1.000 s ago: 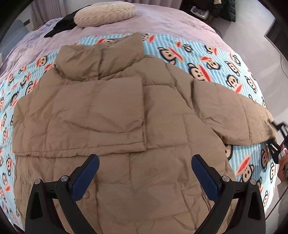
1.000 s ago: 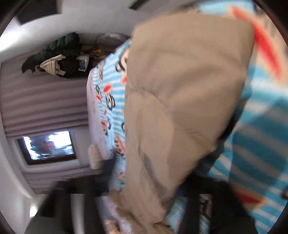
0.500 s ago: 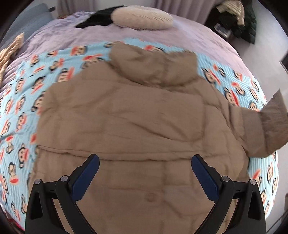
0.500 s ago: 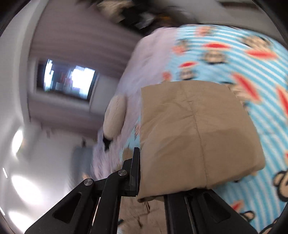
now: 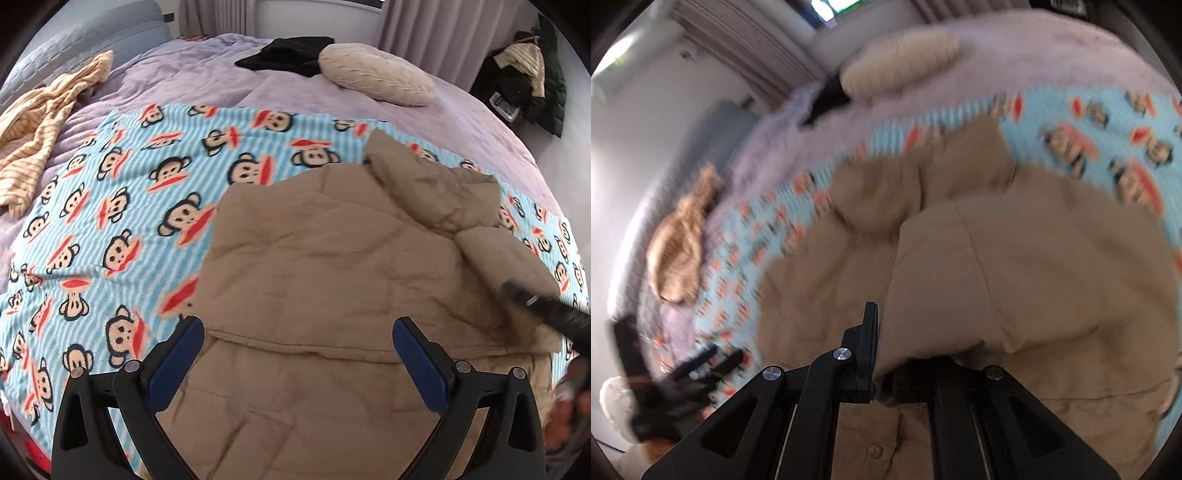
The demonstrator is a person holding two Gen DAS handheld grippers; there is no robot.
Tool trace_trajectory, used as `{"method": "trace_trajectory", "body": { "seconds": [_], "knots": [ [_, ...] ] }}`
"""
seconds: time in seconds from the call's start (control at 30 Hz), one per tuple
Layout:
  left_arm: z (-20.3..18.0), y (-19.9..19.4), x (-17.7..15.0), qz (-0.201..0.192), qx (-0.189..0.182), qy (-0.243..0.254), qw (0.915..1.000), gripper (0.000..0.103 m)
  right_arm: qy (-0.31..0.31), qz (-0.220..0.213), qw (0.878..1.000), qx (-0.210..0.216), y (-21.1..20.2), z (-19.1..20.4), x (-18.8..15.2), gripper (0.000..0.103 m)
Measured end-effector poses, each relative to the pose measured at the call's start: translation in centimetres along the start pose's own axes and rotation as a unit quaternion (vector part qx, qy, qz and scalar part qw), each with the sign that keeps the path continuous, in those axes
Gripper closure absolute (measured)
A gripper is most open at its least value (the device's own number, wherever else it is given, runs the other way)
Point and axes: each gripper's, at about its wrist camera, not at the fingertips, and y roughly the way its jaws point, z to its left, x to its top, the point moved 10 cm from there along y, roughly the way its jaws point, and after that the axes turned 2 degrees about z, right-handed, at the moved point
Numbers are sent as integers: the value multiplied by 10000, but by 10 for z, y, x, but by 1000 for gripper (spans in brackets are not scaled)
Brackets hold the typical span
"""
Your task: Fold large clothes
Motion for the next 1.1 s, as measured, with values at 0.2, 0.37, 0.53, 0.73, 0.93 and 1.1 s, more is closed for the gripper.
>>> {"method": "trace_trajectory", "body": {
  "seconds": [0.2, 0.37, 0.53, 0.73, 0.93, 1.1],
  "knots": [
    [-11, 21, -2, 150, -168, 36, 9997, 1, 527, 481, 9967, -374, 49, -32, -26, 96],
    [-29, 31, 7, 144, -459, 89, 9988, 1, 732, 508, 9960, -49, 16, -27, -22, 36],
    [-37, 34, 22, 143, -844, 7, 9963, 1, 1585, -294, 9869, -41, -42, -67, -14, 30],
    [-29, 24, 34, 47, -1327, -163, 9910, 1, 1893, -628, 9798, 119, -43, -78, 13, 93],
    [-14, 16, 42, 95, -1871, -642, 9802, 1, 287, -106, 9991, 299, -5, 25, 11, 89],
    [-29, 22, 32, 398, -2122, -572, 9747, 1, -188, 824, 9963, 117, 28, 50, -35, 47]
  ]
}}
